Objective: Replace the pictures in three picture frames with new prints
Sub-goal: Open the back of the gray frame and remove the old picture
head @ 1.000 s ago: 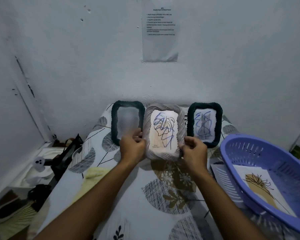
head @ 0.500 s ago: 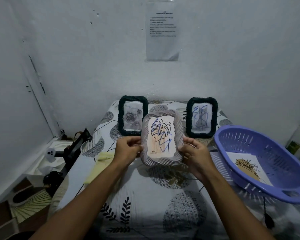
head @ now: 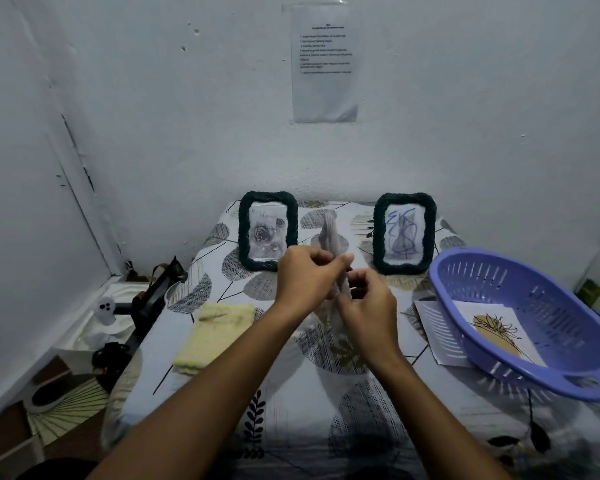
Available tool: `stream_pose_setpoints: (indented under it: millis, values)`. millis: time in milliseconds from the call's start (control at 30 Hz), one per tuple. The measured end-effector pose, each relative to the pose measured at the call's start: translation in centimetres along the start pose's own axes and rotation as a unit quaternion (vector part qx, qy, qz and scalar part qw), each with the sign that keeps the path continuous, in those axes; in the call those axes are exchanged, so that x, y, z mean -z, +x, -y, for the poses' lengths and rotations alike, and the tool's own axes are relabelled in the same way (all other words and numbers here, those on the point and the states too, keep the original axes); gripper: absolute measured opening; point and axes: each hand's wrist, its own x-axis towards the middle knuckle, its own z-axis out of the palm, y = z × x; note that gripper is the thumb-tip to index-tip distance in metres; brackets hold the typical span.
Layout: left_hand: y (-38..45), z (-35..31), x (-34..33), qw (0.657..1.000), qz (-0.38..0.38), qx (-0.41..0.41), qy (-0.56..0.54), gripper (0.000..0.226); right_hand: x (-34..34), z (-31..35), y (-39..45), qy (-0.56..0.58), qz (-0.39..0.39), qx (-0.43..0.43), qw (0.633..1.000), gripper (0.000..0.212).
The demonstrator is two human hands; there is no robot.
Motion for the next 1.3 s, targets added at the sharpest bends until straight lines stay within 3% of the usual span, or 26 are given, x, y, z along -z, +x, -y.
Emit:
stream_pose_setpoints:
  millis: [133, 300, 467, 567, 667, 733, 867, 1000, 1300]
  values:
    - [0.7, 1.0, 0.6, 0.996, 0.015, 0.073, -0.041, 0.013, -0.6, -0.8, -0.4, -0.142, -0.008, 0.076, 0.987, 0.012]
    - [1.5, 2.5, 1.2, 0.985, -0.009, 0.157, -0.074, 0.004, -1.2, -0.9, -1.0, -0.229, 0.043, 0.152, 0.961, 0.021]
    - [2.0, 4.5, 3.3, 0.975, -0.003, 0.203, -0.087, 0.007, 1.1, 1.7, 0.0, -0.137, -0.004, 0.178, 0.974, 0.014]
    - [1.9, 5.7, 4.8, 0.971, 0.016, 0.222, -0.088, 0.003, 3.3, 2.4, 1.3, -0.010, -0.023, 0.102, 0.994, 0.013]
    - [1.9, 7.0, 5.8, 0.964, 0.033, 0.251, -0.081, 0.007, 4.2, -0.3, 3.3, -0.036, -0.012, -0.008, 0.999, 0.008]
    - [1.9, 7.8, 5.9, 0.958, 0.036, 0.270, -0.086, 0.015, 4.1, -3.3, 4.1, -0.069, 0.057, -0.121, 0.989, 0.019]
    - [1.7, 9.1, 5.5, 0.953, 0.062, 0.288, -0.076, 0.017, 3.4, -6.6, 3.2, 0.066, 0.140, -0.293, 0.944, 0.019]
    - [1.5, 9.7, 5.0, 0.951, 0.087, 0.294, -0.046, 0.014, 3.0, -7.5, 2.3, 0.062, 0.131, -0.295, 0.944, 0.017]
    - [1.4, 11.0, 3.5, 0.955, 0.108, 0.271, 0.060, 0.018, 2.7, -8.9, 2.0, -0.163, 0.142, -0.242, 0.946, 0.029]
